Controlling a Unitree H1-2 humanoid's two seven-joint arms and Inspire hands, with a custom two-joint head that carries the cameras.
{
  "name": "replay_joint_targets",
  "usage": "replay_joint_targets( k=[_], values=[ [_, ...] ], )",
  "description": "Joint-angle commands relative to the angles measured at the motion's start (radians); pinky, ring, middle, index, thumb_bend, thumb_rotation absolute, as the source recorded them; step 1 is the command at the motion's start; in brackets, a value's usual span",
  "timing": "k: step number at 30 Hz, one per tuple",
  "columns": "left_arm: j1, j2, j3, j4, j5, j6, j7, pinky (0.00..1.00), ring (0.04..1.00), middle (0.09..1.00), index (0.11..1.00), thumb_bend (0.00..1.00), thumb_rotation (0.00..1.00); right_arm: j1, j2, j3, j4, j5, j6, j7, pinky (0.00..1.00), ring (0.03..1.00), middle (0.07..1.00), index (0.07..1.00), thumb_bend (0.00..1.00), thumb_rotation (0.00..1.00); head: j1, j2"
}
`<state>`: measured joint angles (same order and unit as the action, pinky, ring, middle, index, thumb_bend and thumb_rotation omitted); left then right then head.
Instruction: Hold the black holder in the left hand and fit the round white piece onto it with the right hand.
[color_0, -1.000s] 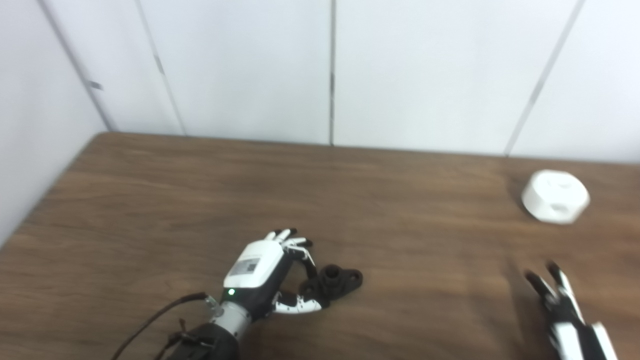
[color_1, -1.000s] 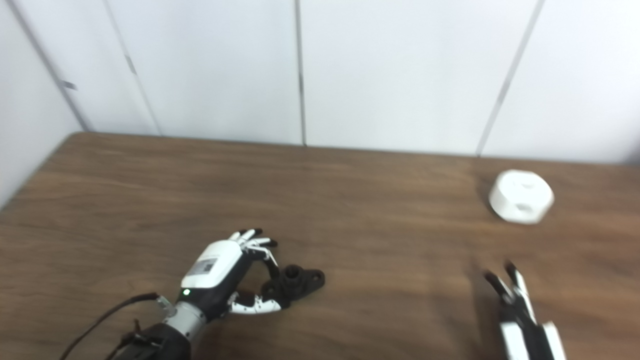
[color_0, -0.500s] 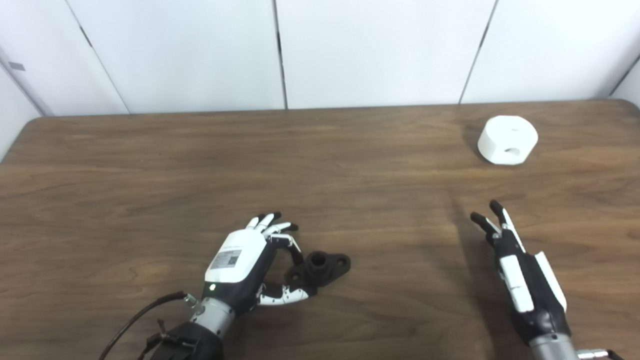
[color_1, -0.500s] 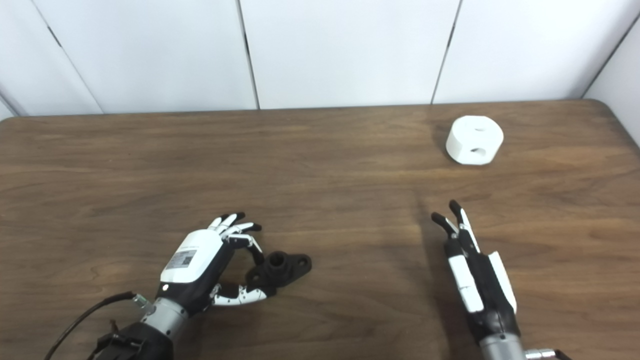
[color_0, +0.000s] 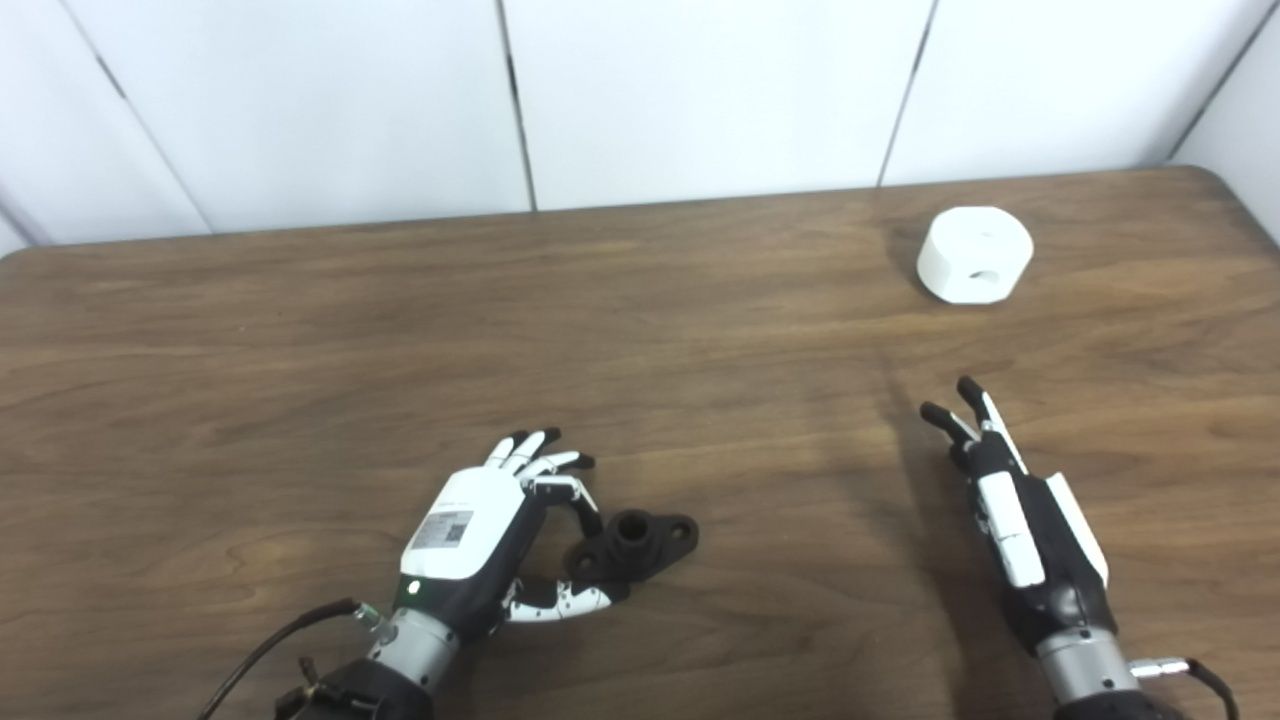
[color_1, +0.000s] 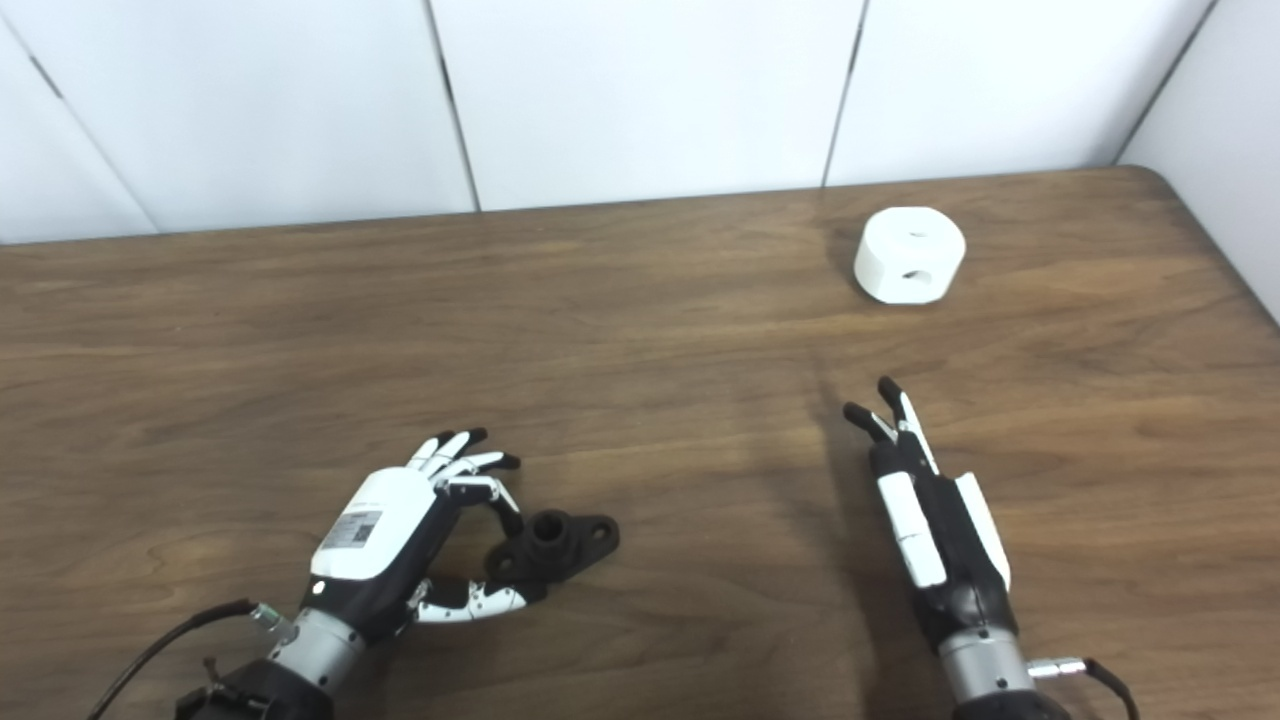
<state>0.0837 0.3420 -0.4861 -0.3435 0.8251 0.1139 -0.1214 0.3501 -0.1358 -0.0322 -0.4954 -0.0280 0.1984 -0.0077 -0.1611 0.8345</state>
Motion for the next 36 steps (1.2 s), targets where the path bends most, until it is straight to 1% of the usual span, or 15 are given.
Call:
replay_joint_targets(
  k=[1,4,6,7,9,13,16,17,19,20,22,24,27,35,36],
  values=[
    [0.024,0.000,-0.027,0.045,0.009,-0.022,-0.050,1.00,0.963,0.841,0.485,0.52,0.05,-0.041,0.022,-0.019,-0.057,0.016,0.000,-0.011,1.00,0.981,0.910,0.985,0.64,0.99,-0.001,-0.001],
    [0.023,-0.004,-0.026,0.048,0.018,-0.025,-0.053,1.00,0.965,0.843,0.485,0.52,0.05,-0.065,0.000,-0.045,-0.075,0.042,0.026,-0.005,1.00,0.996,0.943,0.997,0.58,0.89,-0.012,-0.009],
    [0.023,-0.006,-0.026,0.049,0.020,-0.027,-0.053,1.00,0.966,0.844,0.485,0.52,0.05,-0.071,-0.005,-0.052,-0.078,0.044,0.033,-0.001,1.00,0.999,0.958,1.000,0.56,0.87,-0.012,-0.009],
    [0.024,-0.004,-0.026,0.053,0.023,-0.031,-0.049,1.00,0.966,0.844,0.485,0.52,0.05,-0.098,-0.026,-0.068,-0.085,-0.014,0.058,-0.017,1.00,1.000,0.960,1.000,0.56,0.86,-0.037,-0.028],
    [0.027,0.000,-0.026,0.060,0.031,-0.039,-0.042,1.00,0.961,0.843,0.485,0.52,0.05,-0.143,-0.062,-0.091,-0.093,-0.105,0.098,-0.035,0.93,0.936,0.924,0.964,0.61,0.71,-0.044,-0.036],
    [0.032,0.004,-0.026,0.069,0.059,-0.050,-0.035,1.00,0.951,0.838,0.485,0.52,0.06,-0.222,-0.122,-0.131,-0.097,-0.151,0.153,-0.011,0.93,0.942,0.929,0.944,0.64,0.57,-0.076,-0.051],
    [0.036,0.010,-0.018,0.075,0.067,-0.060,-0.030,1.00,0.949,0.836,0.486,0.52,0.06,-0.279,-0.172,-0.135,-0.091,-0.200,0.199,0.003,0.94,0.962,0.948,0.928,0.70,0.47,-0.100,-0.061],
    [0.039,0.013,-0.015,0.076,0.068,-0.064,-0.027,1.00,0.947,0.835,0.486,0.52,0.06,-0.296,-0.191,-0.130,-0.088,-0.231,0.211,0.006,0.94,0.961,0.947,0.923,0.72,0.46,-0.119,-0.068],
    [0.043,0.020,-0.008,0.077,0.069,-0.069,-0.023,1.00,0.943,0.833,0.486,0.52,0.06,-0.340,-0.230,-0.120,-0.071,-0.290,0.230,0.014,0.85,0.904,0.921,0.913,0.76,0.46,-0.135,-0.071],
    [0.045,0.024,-0.005,0.079,0.067,-0.074,-0.020,1.00,0.942,0.833,0.486,0.52,0.06,-0.362,-0.248,-0.114,-0.060,-0.316,0.237,0.019,0.84,0.893,0.916,0.911,0.78,0.44,-0.154,-0.077],
    [0.048,0.030,0.002,0.082,0.063,-0.080,-0.020,1.00,0.942,0.834,0.486,0.52,0.06,-0.392,-0.268,-0.105,-0.045,-0.350,0.249,0.027,0.86,0.902,0.919,0.911,0.80,0.42,-0.171,-0.080],
    [0.049,0.037,0.009,0.083,0.059,-0.086,-0.028,1.00,0.947,0.838,0.486,0.52,0.06,-0.432,-0.298,-0.093,-0.018,-0.394,0.261,0.044,0.95,0.959,0.942,0.919,0.80,0.40,-0.204,-0.088],
    [0.050,0.044,0.020,0.087,0.052,-0.094,-0.035,1.00,0.949,0.839,0.486,0.52,0.06,-0.506,-0.330,-0.094,0.041,-0.443,0.270,0.085,0.99,0.996,0.963,0.925,0.81,0.38,-0.230,-0.093],
    [0.051,0.052,0.030,0.097,0.065,-0.097,-0.048,1.00,0.948,0.840,0.486,0.52,0.06,-0.644,-0.403,-0.062,0.221,-0.473,0.269,0.152,0.99,1.000,0.972,0.913,0.85,0.32,-0.262,-0.110],
    [0.052,0.053,0.031,0.097,0.065,-0.098,-0.048,1.00,0.949,0.840,0.486,0.52,0.06,-0.659,-0.409,-0.053,0.239,-0.484,0.270,0.161,0.95,1.000,0.977,0.907,0.84,0.30,-0.267,-0.111]
  ],
)
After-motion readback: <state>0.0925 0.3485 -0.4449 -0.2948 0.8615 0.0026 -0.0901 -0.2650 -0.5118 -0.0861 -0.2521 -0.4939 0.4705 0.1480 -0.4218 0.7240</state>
